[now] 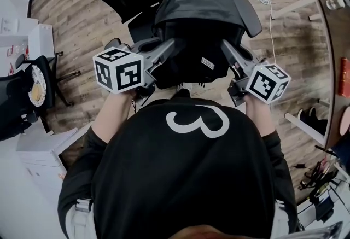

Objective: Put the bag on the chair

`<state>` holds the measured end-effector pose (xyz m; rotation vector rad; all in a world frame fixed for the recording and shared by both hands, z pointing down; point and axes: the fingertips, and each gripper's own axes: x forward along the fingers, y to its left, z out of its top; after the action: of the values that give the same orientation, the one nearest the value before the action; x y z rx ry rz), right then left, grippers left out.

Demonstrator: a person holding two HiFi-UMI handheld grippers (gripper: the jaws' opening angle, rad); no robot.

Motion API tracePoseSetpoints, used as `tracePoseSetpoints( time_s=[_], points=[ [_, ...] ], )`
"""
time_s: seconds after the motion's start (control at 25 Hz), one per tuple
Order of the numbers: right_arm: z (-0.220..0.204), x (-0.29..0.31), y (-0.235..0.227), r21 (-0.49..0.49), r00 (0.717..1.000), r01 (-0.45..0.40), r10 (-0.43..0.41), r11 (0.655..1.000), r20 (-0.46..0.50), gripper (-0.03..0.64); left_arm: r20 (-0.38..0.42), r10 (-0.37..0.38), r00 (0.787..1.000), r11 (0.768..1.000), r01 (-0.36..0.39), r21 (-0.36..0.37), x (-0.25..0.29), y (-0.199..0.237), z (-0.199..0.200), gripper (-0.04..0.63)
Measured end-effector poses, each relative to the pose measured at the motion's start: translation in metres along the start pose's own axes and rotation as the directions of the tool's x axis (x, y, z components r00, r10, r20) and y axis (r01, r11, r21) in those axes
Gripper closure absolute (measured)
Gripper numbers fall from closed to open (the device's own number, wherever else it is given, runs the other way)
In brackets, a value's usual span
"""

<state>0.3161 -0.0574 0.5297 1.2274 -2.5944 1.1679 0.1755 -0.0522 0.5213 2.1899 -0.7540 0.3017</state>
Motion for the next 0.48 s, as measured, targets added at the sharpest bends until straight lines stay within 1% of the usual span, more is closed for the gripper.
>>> tracePoseSetpoints(
  time_s=[0.48],
  points=[
    [0.020,0.061,-0.023,-0.011,0.999,0.003,-0.003,1.000,-0.043,0.574,0.002,0.028,1.000,1.000,-0.028,-0.011,0.016,0.053,0.030,0.561]
  ],
)
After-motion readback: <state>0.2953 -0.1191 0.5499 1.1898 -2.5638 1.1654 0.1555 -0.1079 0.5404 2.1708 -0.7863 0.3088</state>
